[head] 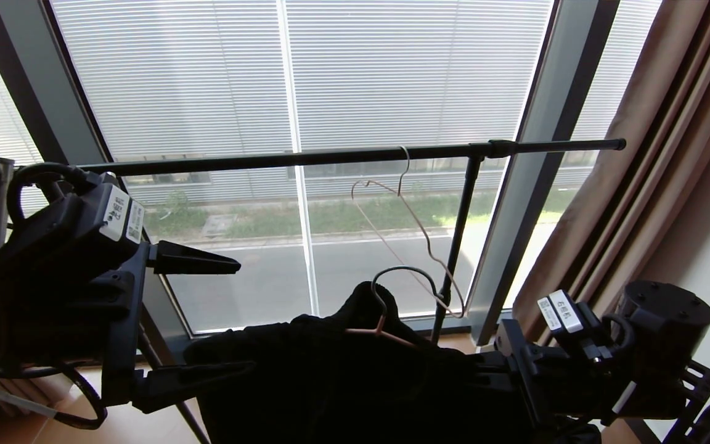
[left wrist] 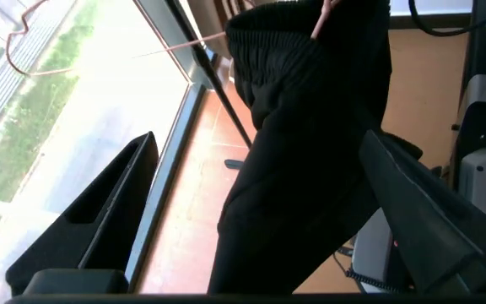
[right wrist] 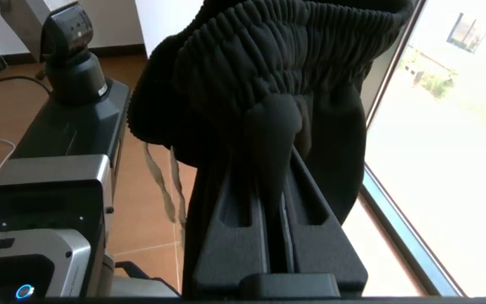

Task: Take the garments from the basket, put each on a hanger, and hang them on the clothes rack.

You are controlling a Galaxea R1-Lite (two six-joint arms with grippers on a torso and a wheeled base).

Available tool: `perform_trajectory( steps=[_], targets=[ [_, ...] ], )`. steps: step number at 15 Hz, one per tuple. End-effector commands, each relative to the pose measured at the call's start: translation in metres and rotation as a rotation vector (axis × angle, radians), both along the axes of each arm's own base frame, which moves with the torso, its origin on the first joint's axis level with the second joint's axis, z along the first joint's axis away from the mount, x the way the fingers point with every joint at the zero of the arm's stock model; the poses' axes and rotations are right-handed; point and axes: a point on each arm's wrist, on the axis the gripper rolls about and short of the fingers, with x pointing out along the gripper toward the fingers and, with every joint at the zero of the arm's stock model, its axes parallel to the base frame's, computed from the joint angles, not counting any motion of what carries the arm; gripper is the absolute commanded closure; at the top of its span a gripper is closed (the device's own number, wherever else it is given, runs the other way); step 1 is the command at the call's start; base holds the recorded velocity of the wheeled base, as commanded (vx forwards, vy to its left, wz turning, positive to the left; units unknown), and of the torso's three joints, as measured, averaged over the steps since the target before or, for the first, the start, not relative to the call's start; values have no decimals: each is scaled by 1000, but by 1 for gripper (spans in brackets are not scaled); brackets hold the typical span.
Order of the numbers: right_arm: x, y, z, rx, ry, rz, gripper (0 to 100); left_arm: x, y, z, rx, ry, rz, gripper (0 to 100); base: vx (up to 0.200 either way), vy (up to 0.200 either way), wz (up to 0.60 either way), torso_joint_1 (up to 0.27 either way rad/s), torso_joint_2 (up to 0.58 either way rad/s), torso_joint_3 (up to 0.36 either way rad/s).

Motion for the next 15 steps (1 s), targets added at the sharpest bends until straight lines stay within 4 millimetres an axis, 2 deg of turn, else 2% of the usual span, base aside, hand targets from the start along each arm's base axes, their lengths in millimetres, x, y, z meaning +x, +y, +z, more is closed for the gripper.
perform_trajectory(
  steps=[1,8,15],
  targets=[
    [2,1,4,11,-19,0,100,8,0,-8,5,39,-20,0,0,0,0,0,0,0],
    [9,11,16,41,-69,23,100,31,7,-16,-48,105,-46,0,0,0,0,0,0,0],
    [8,23,26,69,-88,60,100,44,3,-24,-66,153,-80,0,0,0,0,0,0,0]
  ],
)
